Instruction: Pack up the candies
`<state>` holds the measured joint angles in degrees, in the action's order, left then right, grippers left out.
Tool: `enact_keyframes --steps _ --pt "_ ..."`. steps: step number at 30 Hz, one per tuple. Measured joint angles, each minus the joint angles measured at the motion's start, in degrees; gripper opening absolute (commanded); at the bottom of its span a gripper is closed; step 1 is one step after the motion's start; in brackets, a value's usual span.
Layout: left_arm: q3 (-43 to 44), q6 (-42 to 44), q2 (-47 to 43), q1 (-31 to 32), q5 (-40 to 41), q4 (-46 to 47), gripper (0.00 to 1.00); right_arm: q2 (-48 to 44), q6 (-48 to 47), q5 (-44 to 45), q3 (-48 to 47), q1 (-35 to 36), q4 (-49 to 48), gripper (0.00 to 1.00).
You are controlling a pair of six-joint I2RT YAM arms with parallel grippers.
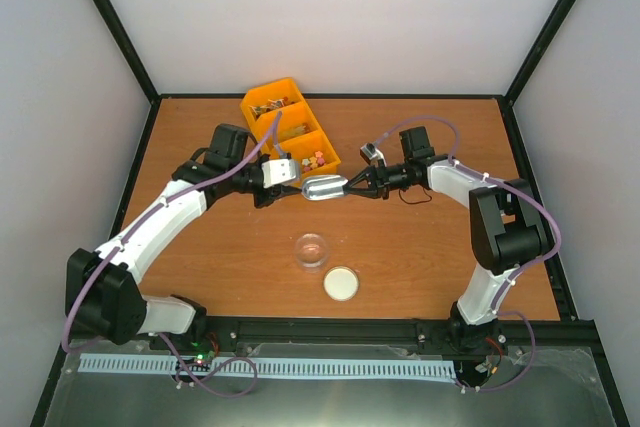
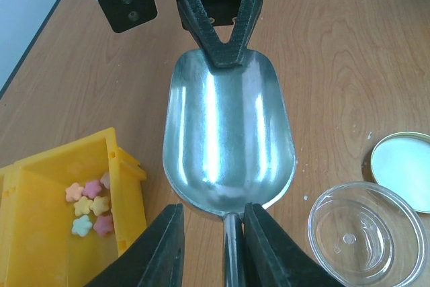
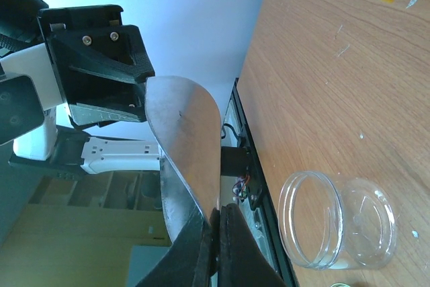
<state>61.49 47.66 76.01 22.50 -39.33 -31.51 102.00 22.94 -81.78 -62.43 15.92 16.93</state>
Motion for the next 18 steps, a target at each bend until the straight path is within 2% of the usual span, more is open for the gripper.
enact_keyframes --steps 18 --pt "-0.48 1.46 -0.76 -0.04 1.57 -0.28 0.29 0.00 -0.87 0.31 0.00 -0.20 0.35 0.03"
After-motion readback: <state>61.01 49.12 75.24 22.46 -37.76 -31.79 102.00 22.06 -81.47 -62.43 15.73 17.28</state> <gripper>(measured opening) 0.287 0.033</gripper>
